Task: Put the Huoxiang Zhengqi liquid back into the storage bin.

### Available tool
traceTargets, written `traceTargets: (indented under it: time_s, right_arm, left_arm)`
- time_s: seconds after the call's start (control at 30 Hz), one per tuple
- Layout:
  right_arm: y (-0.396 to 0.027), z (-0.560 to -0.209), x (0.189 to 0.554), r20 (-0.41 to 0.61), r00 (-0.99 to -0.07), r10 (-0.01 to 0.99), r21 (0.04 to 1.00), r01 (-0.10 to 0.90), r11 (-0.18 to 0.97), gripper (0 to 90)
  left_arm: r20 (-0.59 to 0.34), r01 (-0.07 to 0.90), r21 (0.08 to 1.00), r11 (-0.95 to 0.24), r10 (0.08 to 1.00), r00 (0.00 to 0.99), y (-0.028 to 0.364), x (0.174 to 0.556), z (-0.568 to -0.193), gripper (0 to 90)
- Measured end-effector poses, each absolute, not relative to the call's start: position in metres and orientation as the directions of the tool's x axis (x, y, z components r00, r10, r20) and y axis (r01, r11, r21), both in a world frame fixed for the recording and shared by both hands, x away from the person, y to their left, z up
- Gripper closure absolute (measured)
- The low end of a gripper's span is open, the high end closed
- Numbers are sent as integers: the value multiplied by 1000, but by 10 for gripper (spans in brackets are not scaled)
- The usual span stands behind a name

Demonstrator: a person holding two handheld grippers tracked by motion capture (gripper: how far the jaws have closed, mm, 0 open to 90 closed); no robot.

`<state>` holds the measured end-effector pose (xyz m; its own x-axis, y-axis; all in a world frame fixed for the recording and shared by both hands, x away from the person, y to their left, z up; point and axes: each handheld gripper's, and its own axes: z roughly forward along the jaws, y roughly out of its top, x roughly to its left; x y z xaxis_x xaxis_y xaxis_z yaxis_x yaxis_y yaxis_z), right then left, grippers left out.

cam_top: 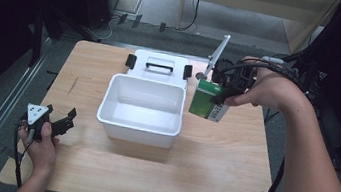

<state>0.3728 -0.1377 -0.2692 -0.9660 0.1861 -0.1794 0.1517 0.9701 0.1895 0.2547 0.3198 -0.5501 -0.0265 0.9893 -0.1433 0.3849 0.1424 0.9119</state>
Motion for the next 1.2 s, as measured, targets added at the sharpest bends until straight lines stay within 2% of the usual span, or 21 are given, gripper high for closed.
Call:
traceTargets:
  time_s: [0.43, 1.2]
  right_arm:
    - [-107, -258, 372, -163, -972, 170, 204, 136, 970, 644]
    - [-38, -265, 380, -128, -988, 81, 219, 51, 974, 644]
  left_arm:
    - [-148, 385, 911, 147, 989, -27, 320, 255, -550, 150]
    - [-152, 389, 909, 150, 988, -25, 320, 255, -550, 150]
